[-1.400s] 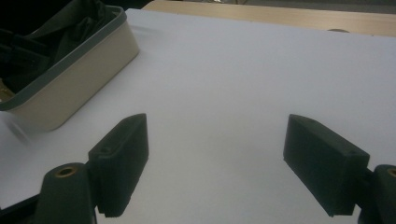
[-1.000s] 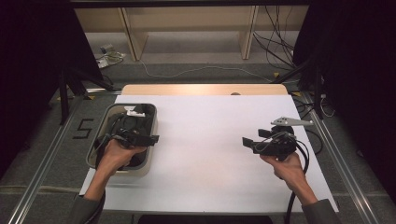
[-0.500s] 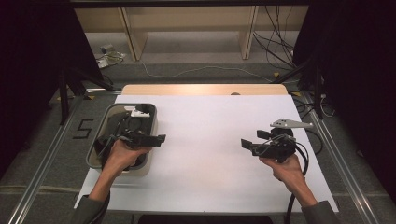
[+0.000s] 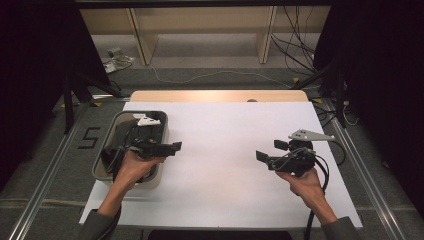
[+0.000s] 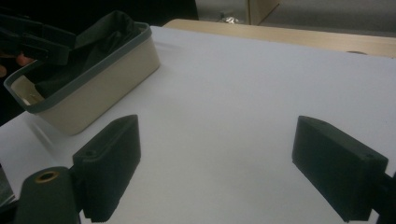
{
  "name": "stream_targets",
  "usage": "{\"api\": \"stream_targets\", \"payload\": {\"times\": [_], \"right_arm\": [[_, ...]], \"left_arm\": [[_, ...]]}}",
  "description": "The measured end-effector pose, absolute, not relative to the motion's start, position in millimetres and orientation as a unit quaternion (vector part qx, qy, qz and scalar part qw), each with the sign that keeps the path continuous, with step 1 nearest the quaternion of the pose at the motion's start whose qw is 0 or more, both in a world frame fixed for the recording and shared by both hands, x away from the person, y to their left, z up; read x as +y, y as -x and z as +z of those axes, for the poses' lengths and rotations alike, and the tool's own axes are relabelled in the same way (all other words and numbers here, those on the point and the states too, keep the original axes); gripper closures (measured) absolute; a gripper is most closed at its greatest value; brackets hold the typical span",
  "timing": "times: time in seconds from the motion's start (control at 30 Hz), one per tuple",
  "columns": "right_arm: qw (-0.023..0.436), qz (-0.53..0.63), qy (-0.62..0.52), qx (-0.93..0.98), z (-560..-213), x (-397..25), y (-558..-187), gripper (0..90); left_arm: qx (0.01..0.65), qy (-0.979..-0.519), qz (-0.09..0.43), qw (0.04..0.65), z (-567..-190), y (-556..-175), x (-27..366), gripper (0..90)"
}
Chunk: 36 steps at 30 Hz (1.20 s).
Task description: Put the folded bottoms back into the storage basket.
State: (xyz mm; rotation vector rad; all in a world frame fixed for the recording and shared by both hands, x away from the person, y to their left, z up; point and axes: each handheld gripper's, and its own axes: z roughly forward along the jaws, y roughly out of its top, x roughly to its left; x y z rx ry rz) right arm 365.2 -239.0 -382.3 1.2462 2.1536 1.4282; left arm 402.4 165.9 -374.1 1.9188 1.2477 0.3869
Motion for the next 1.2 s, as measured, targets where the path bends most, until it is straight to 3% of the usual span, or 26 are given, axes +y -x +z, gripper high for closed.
{"api": "stream_targets", "payload": {"times": [0.9, 1.2], "right_arm": [[0.158, 0.533, -0.401, 0.728, -382, -239, -347, 14.4], [0.16, 0.536, -0.394, 0.729, -384, -237, -342, 14.5]], "left_arm": [[0.425, -0.738, 0.166, 0.497, -388, -377, 133, 16.1], [0.404, -0.746, 0.166, 0.503, -396, -364, 122, 16.1]]}}
